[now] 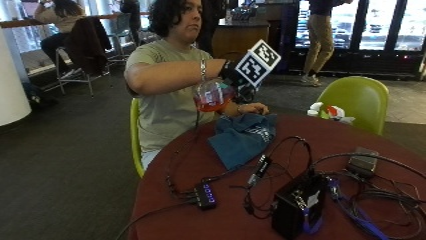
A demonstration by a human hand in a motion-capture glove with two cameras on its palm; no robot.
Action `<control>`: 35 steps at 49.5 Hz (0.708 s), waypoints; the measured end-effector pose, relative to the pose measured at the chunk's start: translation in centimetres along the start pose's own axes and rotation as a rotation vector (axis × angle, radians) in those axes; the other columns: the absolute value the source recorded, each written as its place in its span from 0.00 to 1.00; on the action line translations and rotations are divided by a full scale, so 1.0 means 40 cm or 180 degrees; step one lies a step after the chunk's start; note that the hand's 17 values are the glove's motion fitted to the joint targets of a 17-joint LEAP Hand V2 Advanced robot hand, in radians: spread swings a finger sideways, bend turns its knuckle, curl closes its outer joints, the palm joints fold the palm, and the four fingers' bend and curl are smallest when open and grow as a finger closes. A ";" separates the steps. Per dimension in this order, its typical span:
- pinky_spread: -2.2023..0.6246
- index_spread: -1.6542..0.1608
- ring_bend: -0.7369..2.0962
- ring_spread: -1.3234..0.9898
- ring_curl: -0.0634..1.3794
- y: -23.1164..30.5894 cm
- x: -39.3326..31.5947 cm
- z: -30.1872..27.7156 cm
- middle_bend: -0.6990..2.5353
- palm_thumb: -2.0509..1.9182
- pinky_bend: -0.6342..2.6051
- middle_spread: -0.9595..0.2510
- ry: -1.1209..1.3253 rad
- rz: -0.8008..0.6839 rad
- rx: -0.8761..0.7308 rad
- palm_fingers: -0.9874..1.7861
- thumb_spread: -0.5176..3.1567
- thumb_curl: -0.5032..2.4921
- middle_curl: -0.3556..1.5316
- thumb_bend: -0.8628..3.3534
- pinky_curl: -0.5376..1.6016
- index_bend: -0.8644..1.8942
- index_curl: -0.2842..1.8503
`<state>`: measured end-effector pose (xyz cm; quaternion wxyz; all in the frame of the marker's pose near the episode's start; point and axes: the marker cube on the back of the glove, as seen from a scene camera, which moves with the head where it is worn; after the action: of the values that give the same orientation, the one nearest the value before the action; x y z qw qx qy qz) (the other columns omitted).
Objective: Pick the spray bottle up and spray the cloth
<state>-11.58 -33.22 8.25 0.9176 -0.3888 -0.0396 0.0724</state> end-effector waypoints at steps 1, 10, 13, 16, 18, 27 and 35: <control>0.70 0.78 0.45 0.49 0.38 0.008 -0.008 -0.015 0.40 0.76 0.33 0.66 -0.0078 -0.0091 0.0106 0.83 0.25 0.41 0.47 0.20 0.45 0.40 0.40; 0.70 0.78 0.46 0.49 0.38 0.065 -0.091 -0.145 0.40 0.76 0.33 0.66 -0.1053 -0.1147 0.1171 0.84 0.25 0.41 0.47 0.20 0.44 0.40 0.40; 0.70 0.77 0.46 0.49 0.38 0.064 -0.119 -0.167 0.40 0.76 0.33 0.66 -0.1394 -0.1503 0.1433 0.84 0.25 0.42 0.47 0.20 0.44 0.40 0.40; 0.70 0.77 0.46 0.49 0.38 0.051 -0.160 -0.175 0.40 0.76 0.33 0.66 -0.1770 -0.1841 0.1646 0.84 0.25 0.42 0.47 0.20 0.44 0.40 0.40; 0.70 0.77 0.46 0.49 0.38 0.034 -0.197 -0.180 0.40 0.76 0.33 0.66 -0.2111 -0.2085 0.1797 0.84 0.25 0.42 0.47 0.20 0.44 0.40 0.40; 0.70 0.78 0.47 0.49 0.38 -0.130 -0.250 -0.168 0.40 0.76 0.33 0.66 -0.2971 -0.2742 0.2237 0.84 0.25 0.42 0.47 0.20 0.45 0.40 0.40; 0.69 0.78 0.47 0.49 0.38 -0.331 -0.326 -0.114 0.40 0.77 0.34 0.66 -0.3082 -0.2635 0.2631 0.84 0.25 0.42 0.47 0.20 0.45 0.40 0.40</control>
<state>-22.49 -47.66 14.41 0.8210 0.1084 -0.5503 -0.1064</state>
